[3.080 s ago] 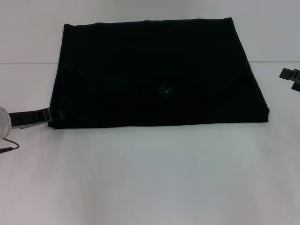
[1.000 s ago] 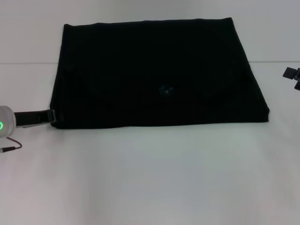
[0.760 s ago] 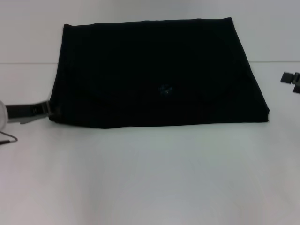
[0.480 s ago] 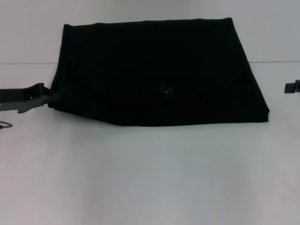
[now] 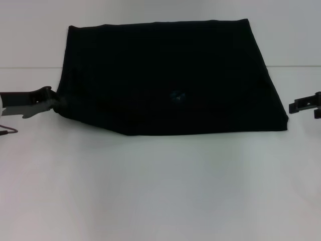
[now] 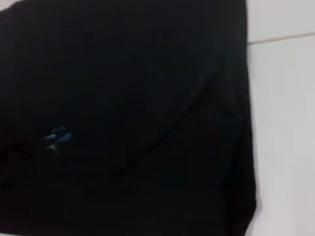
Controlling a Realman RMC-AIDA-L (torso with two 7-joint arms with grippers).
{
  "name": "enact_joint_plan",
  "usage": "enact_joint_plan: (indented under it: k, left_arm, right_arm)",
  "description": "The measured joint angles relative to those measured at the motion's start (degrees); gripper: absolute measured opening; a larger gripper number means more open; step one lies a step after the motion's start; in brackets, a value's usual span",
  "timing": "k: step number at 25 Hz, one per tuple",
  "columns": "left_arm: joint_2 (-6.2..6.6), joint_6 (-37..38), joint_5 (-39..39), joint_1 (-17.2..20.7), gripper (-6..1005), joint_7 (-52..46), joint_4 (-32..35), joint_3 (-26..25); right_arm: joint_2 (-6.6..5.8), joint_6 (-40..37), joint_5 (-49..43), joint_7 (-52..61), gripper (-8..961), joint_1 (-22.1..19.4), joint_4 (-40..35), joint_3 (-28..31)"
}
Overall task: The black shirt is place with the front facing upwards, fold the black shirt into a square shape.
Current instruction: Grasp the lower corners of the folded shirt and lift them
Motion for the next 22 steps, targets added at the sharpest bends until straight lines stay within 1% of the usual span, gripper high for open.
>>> enact_joint_plan:
  k: [3,6,14,17,20,22]
  left_arm:
    - [-0.08,-0.26,0.0,0.0,9,0.13,0.0,0.0]
    - [-0.33,-0.68,0.0,-0.04,10,0.19,0.0,-0.03]
    - [-0.56,-0.8,-0.08,0.1,13,0.25,0.0,-0.06]
    - [-0.68,-0.85,-0.1,0.24,14,0.24,0.0,-0.05]
    - [-0.76,-0.95,-0.13,0.32,16,0.24,0.0,-0.05]
    - [-0.81,-0.96,-0.15,0.34,16,0.24,0.0,-0.06]
  right_arm:
    - [1.07,3.16,-0.34,0.36,914,0.11,0.58,-0.91]
    - [2.32,6.35,-0.72,0.88,870,0.3,1.1,-1.08]
    - [3.08,10.77,-0.92,1.35,754,0.56,4.1,-1.6]
    - [3.89,13.69,-0.95,1.08,629,0.63,5.56,-2.4]
    - [5.05,16.46,-0.96,1.04,504,0.64,5.72,-3.67]
    - [5.71,17.87,-0.97,1.01,475,0.65,5.86,-4.32]
